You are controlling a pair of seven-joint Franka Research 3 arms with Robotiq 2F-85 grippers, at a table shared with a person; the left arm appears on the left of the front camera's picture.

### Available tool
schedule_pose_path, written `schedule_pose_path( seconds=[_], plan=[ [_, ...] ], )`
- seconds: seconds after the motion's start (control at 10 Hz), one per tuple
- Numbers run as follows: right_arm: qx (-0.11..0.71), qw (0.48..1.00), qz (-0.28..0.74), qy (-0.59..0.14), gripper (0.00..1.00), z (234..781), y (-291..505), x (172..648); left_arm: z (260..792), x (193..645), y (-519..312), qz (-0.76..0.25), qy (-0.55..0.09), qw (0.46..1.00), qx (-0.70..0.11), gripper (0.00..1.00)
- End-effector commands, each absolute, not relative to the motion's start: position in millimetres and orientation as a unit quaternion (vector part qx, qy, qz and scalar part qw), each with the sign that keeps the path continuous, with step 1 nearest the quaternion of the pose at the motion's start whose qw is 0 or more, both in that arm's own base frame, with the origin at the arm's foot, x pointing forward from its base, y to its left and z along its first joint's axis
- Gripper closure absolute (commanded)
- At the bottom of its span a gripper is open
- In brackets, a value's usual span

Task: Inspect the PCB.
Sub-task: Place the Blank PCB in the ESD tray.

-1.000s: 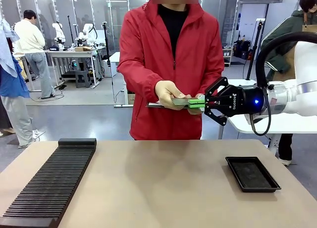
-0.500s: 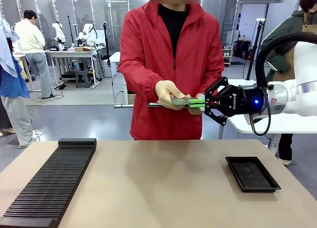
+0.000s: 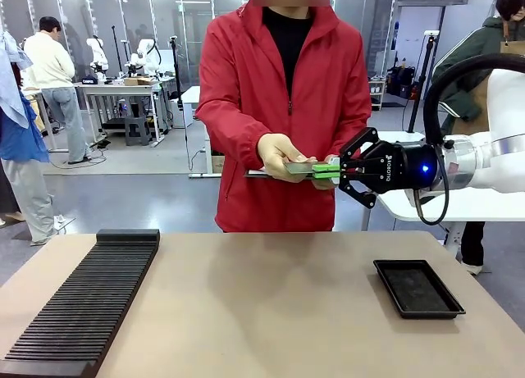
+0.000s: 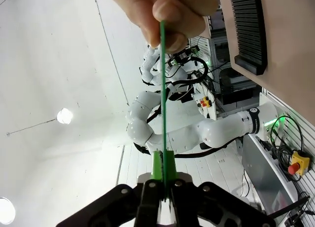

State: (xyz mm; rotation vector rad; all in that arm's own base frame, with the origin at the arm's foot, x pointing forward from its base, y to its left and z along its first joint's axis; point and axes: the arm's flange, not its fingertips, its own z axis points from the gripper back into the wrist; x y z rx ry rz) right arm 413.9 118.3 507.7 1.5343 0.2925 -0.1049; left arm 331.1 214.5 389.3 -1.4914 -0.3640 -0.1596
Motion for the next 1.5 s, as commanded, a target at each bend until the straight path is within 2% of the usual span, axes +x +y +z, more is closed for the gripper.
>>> schedule_pose_path(
  seconds=[0.0, 1.4],
  plan=[
    [0.69, 0.711, -0.048, 0.129, 1.0, 508.5, 119.3, 413.5, 391.8, 330.5, 214.8, -0.072, -0.165, 0.717, -0.673, 0.0],
    [0.696, 0.703, -0.045, 0.141, 0.97, 506.7, 112.3, 415.2, 391.8, 330.5, 214.8, -0.072, -0.165, 0.717, -0.673, 0.0]
  ],
)
